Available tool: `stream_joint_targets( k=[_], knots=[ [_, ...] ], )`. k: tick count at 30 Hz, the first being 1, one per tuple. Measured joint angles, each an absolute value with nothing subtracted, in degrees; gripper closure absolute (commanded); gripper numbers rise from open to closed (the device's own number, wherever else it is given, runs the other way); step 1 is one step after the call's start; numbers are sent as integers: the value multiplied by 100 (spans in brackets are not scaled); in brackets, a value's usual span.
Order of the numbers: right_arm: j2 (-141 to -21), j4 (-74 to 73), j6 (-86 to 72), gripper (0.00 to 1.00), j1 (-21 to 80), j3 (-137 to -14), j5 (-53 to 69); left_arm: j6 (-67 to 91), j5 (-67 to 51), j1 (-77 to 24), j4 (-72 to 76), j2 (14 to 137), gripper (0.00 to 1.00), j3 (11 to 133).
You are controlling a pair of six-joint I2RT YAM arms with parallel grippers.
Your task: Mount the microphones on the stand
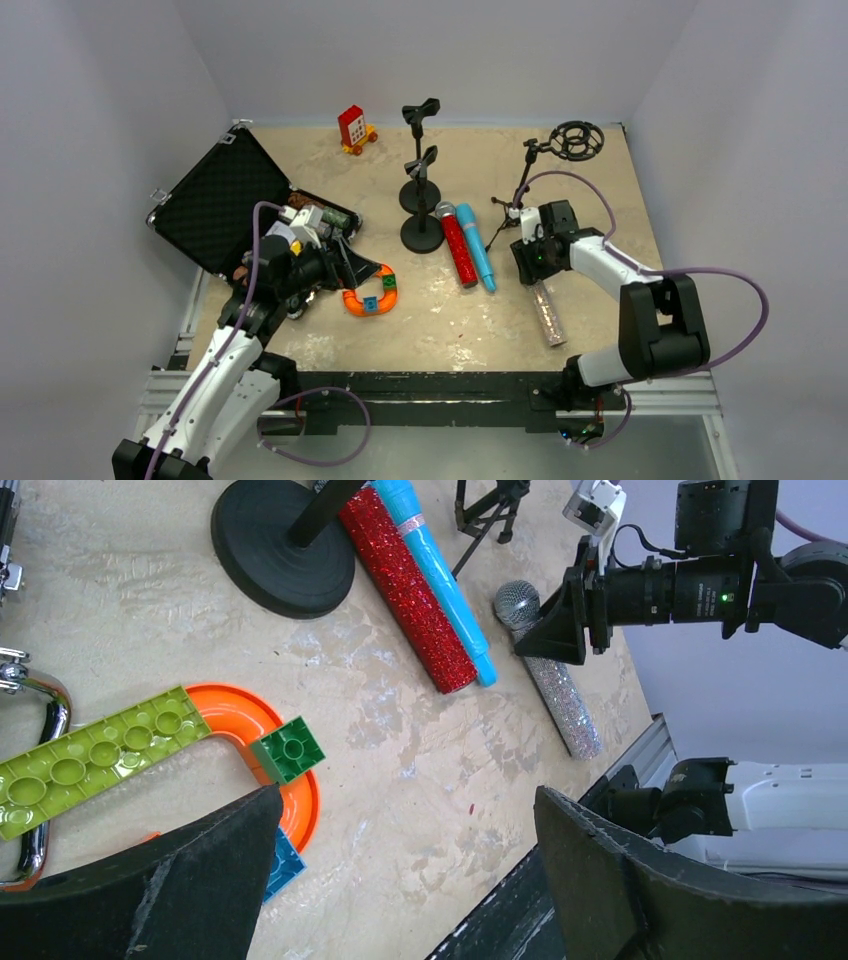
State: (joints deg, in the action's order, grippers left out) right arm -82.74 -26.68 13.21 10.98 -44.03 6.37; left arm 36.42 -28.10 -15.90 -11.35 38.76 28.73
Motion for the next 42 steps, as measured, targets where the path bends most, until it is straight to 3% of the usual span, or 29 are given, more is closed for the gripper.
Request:
stream_joint_targets(
  k=[4, 17, 19, 27, 30, 34, 42],
  knots=[
    [-8189, -2764, 1562, 64, 1125, -4403, 982, 3645, -2950, -1590, -1122, 3850, 1, 2840],
    [-8556, -3505, 3356, 59, 1310, -5175, 1472, 3699, -3430, -1590, -996, 3695, 1, 2821],
    [-8648, -3568, 3483, 56, 1310, -5175, 1446, 3699, -3439, -1590, -1002, 3605, 1, 2821],
    [-8886, -3653, 3642, 29, 1313, -5175, 1444, 3697, -3454, -1590, -1055, 3489, 1, 2821],
    [-8943, -3658, 3616, 27, 1313, -5175, 1439, 3697, -3457, -1590, -1094, 3479, 1, 2821],
    [-8989, -3656, 3568, 35, 1313, -5172, 1439, 3695, -3457, -1590, -1162, 3422, 1, 2821],
    [-8947, -3669, 3446, 72, 1361, -5111, 1444, 3695, -3476, -1590, -1173, 3374, 1, 2821]
  ],
)
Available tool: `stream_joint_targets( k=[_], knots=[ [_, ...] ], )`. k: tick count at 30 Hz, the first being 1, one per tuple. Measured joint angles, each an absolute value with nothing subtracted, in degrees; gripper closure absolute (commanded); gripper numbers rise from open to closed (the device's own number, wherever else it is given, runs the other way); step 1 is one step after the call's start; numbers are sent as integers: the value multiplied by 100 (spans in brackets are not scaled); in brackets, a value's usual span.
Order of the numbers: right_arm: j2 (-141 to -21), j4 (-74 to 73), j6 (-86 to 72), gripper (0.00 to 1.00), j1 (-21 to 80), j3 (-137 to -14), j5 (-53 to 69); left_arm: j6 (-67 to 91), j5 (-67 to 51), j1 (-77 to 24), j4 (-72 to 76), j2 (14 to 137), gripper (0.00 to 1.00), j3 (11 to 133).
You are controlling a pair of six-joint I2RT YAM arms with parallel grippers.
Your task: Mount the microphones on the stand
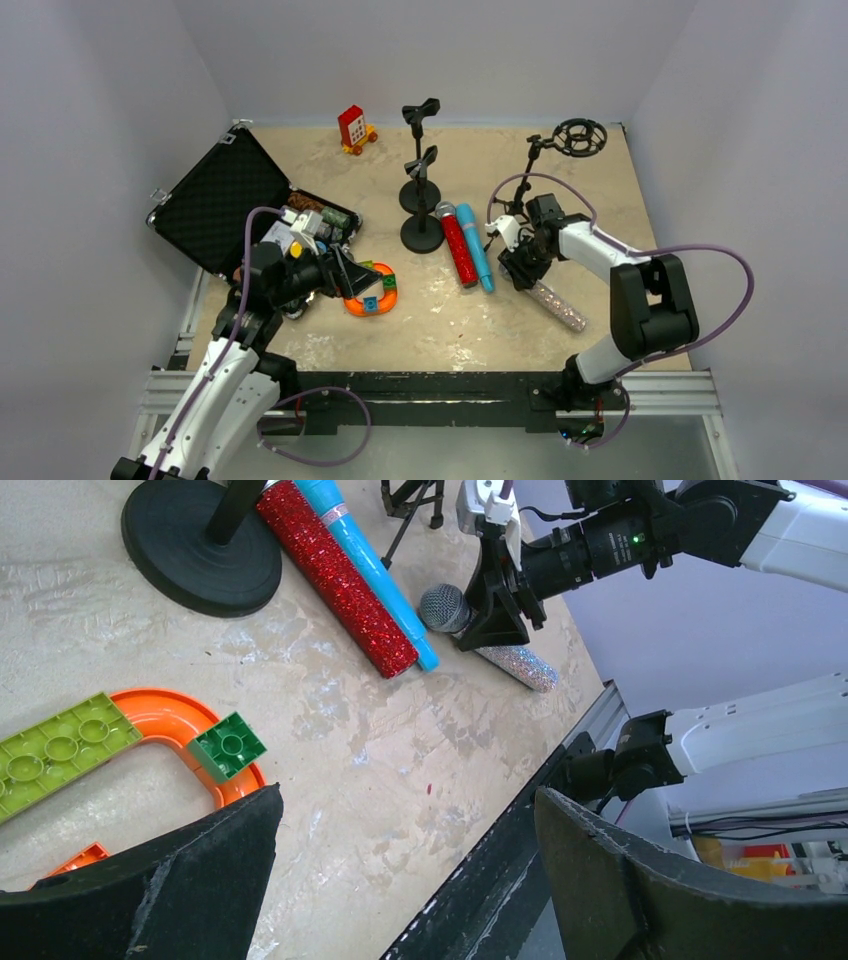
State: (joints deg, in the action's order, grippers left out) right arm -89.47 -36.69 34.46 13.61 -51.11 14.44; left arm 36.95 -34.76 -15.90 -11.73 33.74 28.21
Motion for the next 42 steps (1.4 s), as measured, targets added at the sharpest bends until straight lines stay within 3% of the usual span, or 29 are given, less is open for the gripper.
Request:
stream_joint_targets(
  k=[3, 8, 20, 29, 33, 42],
  knots=[
    [-8827, -3734, 3457, 85, 1398, -5033, 1457, 3695, -3498, -1590, -1170, 3374, 1, 2821],
    [-8366, -3972, 3485, 96, 1444, -4984, 1616, 3693, -3533, -1590, -1170, 3374, 1, 2821],
    [-6934, -4836, 4069, 99, 1452, -5026, 2797, 3529, -3870, -1590, -362, 3507, 4, 2821],
    [-5802, -5356, 4412, 99, 1452, -5865, 4458, 2718, -4134, -1675, 893, 4547, 6, 3114],
    [-5717, -5583, 4263, 100, 1313, -6582, 5111, 2394, -4115, -2040, 801, 4764, 6, 3645],
    [-5808, -4716, 2366, 100, -290, -9076, 6241, 1450, -3828, -3124, 285, 5951, 9, 5843]
  ],
)
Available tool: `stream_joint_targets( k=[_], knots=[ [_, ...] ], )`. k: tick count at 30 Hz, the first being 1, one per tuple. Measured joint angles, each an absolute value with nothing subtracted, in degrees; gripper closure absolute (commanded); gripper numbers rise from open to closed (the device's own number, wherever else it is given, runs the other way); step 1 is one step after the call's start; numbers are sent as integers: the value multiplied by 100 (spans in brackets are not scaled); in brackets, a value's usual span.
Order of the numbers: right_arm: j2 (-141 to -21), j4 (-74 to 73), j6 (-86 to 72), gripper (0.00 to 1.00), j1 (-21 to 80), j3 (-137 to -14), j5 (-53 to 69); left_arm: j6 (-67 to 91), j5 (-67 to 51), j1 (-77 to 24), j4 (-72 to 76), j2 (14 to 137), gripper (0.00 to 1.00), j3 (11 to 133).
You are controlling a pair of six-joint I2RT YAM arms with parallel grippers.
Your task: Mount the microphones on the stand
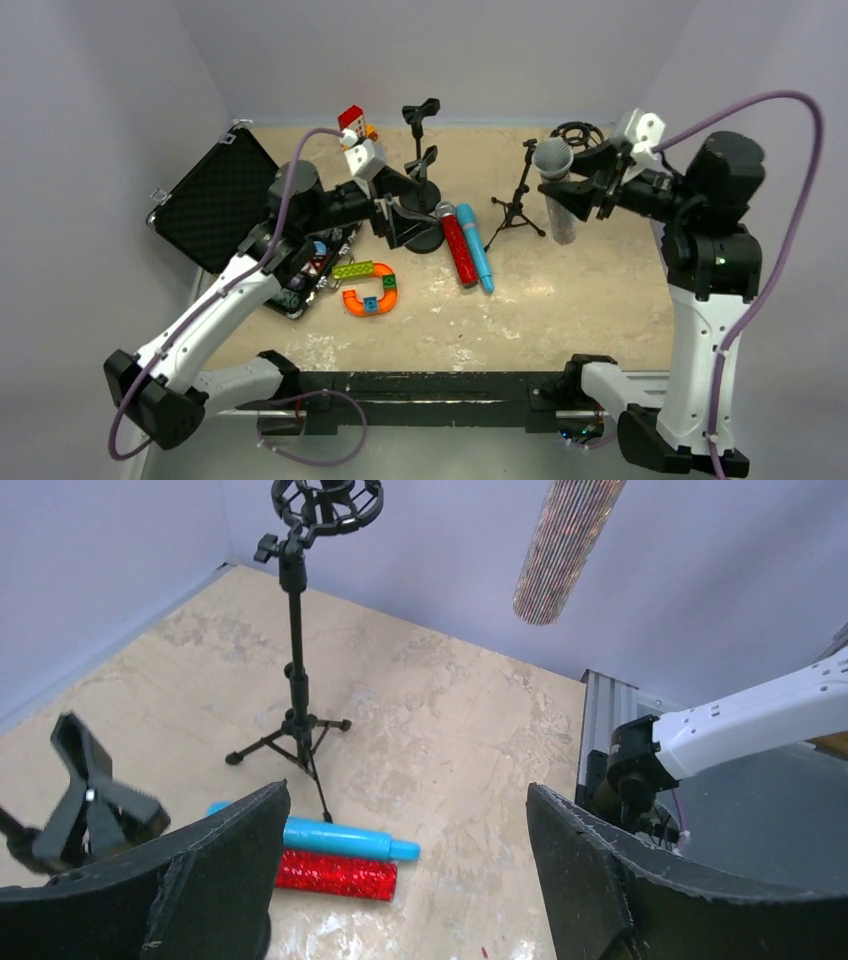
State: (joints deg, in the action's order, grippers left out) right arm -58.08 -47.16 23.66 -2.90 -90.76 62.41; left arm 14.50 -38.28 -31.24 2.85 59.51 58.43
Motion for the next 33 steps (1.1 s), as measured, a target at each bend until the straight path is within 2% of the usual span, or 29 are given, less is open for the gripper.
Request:
stream_joint_targets(
  k=[3, 8, 13, 17, 24, 33],
  knots=[
    [-5913, -4040, 1573, 100, -390, -9802, 6060, 1125, -3710, -3446, 58, 6707, 11, 6615],
    [-6195, -2915, 519, 100, -410, -10630, 5094, 768, -3494, -3795, -126, 8005, 16, 7572],
    [-6855, -2086, -102, 100, -460, -11089, 3870, 480, -3140, -4080, -196, 9301, 18, 8517],
    [-7467, -1769, -381, 100, -539, -11284, 3256, 325, -2827, -4224, 25, 10108, 26, 9065],
    [-8211, -1693, -585, 100, -607, -11314, 2768, 97, -2541, -4289, 484, 11327, 32, 9959],
    [-8318, -1321, -648, 100, -609, -11310, 2644, 32, -2488, -4327, 558, 12199, 38, 10694]
  ],
)
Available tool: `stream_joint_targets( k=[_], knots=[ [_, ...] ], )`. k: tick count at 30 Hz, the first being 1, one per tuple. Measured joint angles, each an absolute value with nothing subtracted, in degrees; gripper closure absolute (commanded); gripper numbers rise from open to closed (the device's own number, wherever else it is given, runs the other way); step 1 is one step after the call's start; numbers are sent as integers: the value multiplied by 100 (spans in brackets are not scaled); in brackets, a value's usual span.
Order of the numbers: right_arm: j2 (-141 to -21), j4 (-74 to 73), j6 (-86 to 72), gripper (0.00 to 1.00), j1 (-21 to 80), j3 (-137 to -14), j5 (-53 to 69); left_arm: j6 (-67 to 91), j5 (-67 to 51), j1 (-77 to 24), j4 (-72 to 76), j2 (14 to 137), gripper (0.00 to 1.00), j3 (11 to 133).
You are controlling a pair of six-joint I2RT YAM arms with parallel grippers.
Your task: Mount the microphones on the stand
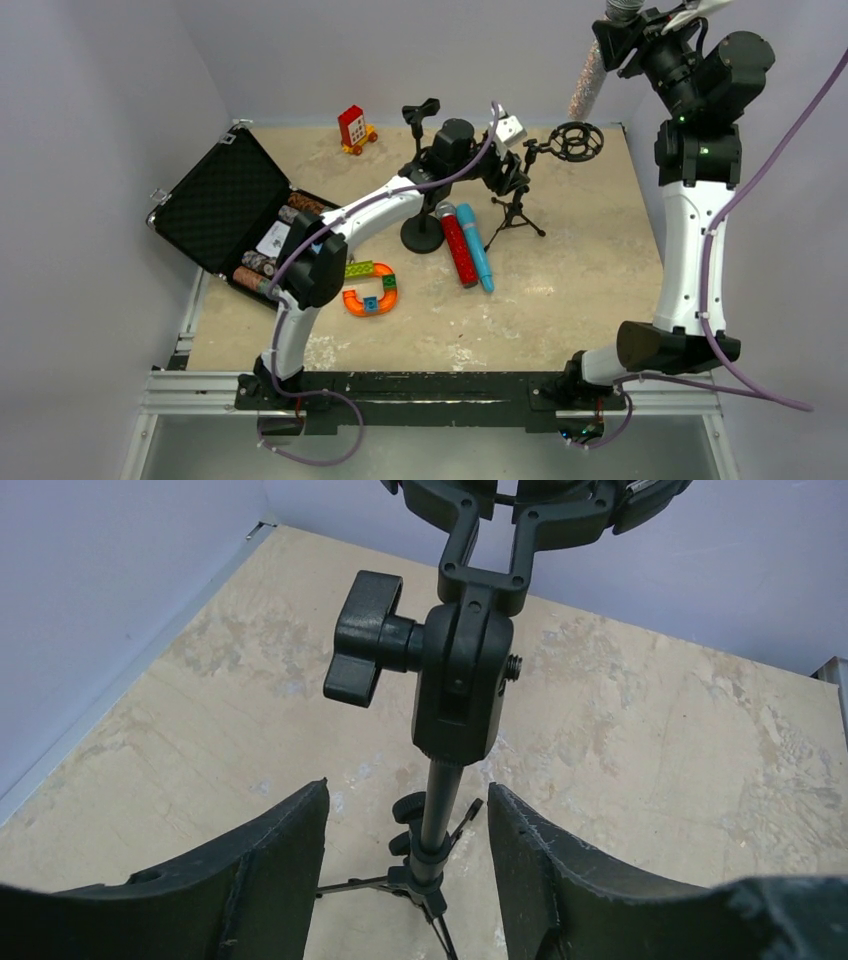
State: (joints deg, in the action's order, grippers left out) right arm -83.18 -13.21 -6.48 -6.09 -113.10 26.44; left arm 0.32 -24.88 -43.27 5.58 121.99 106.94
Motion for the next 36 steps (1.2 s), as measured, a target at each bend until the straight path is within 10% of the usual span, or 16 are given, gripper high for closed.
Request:
stream_joint_targets(
  k=[9, 18, 36],
  knots=[
    [-8466, -1164, -622, 100, -609, -10954, 2617, 167, -2615, -4399, 819, 12427, 56, 10759],
    [-8554, -1249, -381, 100, -609, -10728, 2547, 325, -2696, -4453, 1103, 12569, 99, 10768],
    [-7671, -1328, 869, 100, -591, -9745, 2628, 338, -2696, -4477, 1212, 12569, 100, 10709]
  ],
)
